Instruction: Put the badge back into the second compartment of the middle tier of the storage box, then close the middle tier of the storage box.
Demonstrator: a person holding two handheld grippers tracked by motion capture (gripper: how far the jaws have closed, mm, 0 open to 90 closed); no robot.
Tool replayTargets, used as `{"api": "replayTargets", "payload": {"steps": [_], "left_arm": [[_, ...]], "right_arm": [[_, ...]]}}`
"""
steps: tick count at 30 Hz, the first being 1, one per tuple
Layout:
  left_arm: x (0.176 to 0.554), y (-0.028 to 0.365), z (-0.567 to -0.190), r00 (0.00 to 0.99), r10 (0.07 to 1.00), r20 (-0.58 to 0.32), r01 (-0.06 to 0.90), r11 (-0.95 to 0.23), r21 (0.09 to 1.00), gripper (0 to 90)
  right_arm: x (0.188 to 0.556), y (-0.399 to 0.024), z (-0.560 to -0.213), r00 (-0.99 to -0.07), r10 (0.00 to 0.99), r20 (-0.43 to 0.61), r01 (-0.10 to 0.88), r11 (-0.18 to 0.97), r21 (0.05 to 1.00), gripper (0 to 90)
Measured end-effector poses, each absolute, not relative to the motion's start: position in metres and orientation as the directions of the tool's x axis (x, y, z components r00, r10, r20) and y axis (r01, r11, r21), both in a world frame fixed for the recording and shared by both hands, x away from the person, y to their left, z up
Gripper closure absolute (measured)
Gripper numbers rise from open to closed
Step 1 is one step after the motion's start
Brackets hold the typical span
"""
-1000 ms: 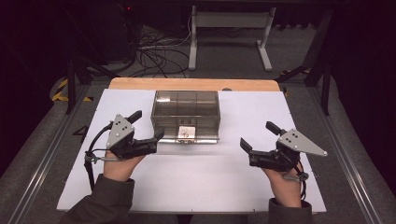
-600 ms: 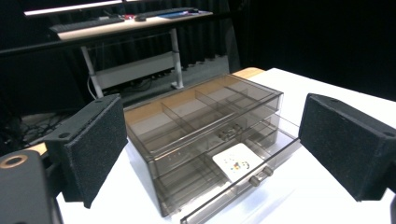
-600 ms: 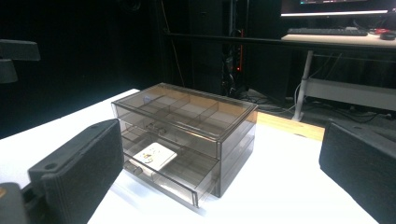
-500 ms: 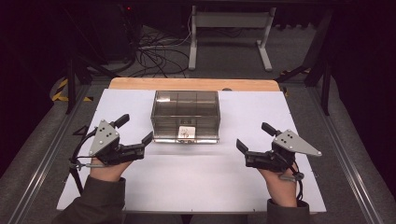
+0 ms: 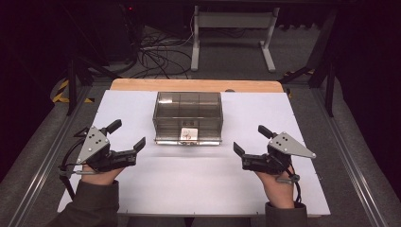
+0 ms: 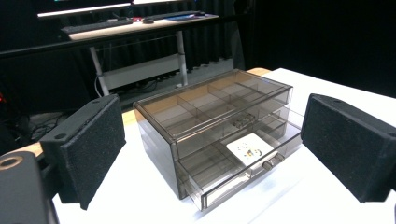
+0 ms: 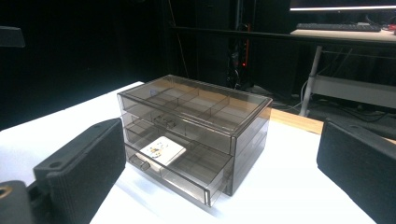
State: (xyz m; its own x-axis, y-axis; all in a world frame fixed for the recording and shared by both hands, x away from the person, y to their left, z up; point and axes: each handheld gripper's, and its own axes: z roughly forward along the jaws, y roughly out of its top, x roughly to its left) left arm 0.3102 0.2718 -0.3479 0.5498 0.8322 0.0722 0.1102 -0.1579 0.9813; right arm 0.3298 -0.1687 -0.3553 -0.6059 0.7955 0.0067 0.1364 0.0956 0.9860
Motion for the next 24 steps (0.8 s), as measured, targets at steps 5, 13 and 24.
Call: {"api": "replayTargets", "payload": {"steps": [5,13,24], "left_arm": [[0.31,0.272,-0.35,0.556,0.828,0.076,0.117,-0.168,0.979,7.4],[0.312,0.273,-0.353,0.562,0.824,0.072,0.123,-0.17,0.978,7.4],[0.311,0.272,-0.355,0.575,0.815,0.07,0.123,-0.171,0.977,7.4]], "right_arm": [[0.33,-0.17,-0.356,-0.601,0.799,0.014,0.136,0.086,0.987,2.0],[0.333,-0.169,-0.361,-0.602,0.798,0.012,0.147,0.096,0.985,3.4],[0.336,-0.162,-0.375,-0.608,0.793,-0.027,0.142,0.142,0.98,29.5]]}}
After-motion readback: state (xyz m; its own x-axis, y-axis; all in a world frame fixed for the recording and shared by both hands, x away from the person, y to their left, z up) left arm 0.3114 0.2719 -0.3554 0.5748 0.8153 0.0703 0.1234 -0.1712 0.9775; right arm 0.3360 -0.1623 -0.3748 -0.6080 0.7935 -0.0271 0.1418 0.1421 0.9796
